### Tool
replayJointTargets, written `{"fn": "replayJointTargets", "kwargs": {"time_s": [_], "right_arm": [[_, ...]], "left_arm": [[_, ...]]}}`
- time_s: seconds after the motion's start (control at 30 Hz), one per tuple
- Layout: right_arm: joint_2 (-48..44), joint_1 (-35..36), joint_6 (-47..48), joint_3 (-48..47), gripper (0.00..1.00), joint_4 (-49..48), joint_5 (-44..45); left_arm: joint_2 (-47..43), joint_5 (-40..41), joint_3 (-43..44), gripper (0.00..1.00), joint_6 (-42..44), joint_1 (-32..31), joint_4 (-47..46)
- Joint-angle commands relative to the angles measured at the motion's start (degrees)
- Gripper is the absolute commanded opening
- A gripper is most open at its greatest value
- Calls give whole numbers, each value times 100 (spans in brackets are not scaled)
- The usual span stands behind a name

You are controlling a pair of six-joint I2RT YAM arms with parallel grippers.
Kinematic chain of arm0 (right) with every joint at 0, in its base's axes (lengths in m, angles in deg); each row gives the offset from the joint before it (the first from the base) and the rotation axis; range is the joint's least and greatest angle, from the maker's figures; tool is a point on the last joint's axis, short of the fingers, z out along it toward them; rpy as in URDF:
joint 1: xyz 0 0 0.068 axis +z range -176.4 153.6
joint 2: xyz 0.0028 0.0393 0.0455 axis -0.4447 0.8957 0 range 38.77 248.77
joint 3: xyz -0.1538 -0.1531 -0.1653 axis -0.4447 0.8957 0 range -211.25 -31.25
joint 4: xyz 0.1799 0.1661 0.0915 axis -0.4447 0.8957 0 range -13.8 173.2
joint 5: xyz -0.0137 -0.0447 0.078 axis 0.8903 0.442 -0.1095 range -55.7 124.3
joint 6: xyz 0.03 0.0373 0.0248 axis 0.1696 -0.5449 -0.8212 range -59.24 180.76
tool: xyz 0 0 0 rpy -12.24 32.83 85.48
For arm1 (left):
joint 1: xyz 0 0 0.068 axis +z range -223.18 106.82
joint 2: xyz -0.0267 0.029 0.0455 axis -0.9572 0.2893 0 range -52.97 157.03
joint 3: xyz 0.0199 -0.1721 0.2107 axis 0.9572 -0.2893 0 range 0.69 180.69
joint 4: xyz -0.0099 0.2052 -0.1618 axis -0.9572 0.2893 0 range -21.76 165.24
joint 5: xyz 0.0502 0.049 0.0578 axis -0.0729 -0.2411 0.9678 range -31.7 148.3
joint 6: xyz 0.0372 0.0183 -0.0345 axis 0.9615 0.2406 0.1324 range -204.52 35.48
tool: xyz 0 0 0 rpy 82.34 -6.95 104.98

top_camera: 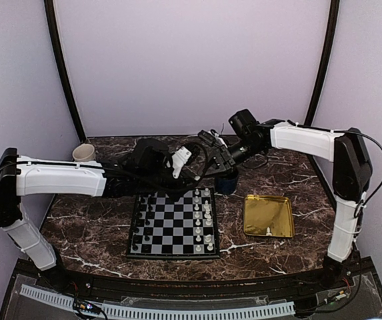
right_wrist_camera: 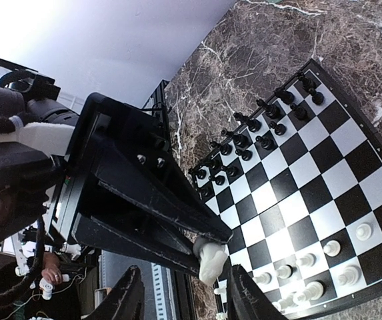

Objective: Set up the chess pieces on the board
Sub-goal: Pass from the left arm to the right

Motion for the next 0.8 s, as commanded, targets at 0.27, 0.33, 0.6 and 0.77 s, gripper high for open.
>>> {"fn": "replayJointTargets", "kwargs": {"time_s": [0.27,0.33,0.6,0.77], "right_arm": [[239,43,-479,13,27,-505,-310],[251,48,-496,40,21,-552,-330],[288,70,-469,30,19,-535,-260],[329,156,-283,-42,26,-303,-102]], "left_arm": [[-216,39,-25,11,125,-93,-159],[-208,50,-30,11,116,-96,-153],[-201,185,-66,13,130,-111,-159],[-214,324,-92,13,121,-111,-206]]}}
